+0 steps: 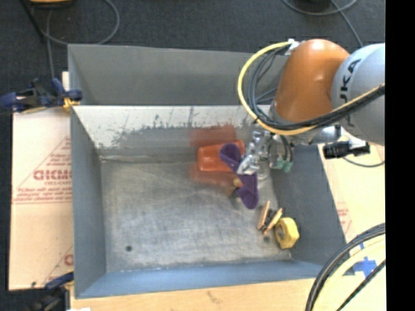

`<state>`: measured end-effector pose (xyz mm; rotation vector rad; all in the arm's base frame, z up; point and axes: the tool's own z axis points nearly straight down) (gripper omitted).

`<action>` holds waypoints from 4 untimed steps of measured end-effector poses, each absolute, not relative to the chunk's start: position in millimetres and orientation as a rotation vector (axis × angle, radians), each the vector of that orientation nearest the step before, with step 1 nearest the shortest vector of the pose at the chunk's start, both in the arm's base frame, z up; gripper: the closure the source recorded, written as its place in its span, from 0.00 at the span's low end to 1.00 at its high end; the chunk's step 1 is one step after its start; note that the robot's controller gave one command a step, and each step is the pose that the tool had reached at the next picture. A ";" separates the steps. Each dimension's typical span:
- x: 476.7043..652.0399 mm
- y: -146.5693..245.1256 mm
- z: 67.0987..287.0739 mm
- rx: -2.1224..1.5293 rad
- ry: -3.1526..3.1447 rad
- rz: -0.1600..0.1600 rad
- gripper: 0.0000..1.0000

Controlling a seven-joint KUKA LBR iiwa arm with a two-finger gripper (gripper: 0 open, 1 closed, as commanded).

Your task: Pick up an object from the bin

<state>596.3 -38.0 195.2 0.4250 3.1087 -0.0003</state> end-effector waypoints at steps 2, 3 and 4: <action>604.8 -57.7 207.1 0.449 3.105 0.001 1.00; 610.0 -58.2 231.2 0.410 3.107 -0.002 0.00; 609.4 -58.7 230.1 0.411 3.109 -0.003 0.00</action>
Offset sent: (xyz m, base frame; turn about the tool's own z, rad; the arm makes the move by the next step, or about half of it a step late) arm 0.0137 -0.0352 0.0203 0.0265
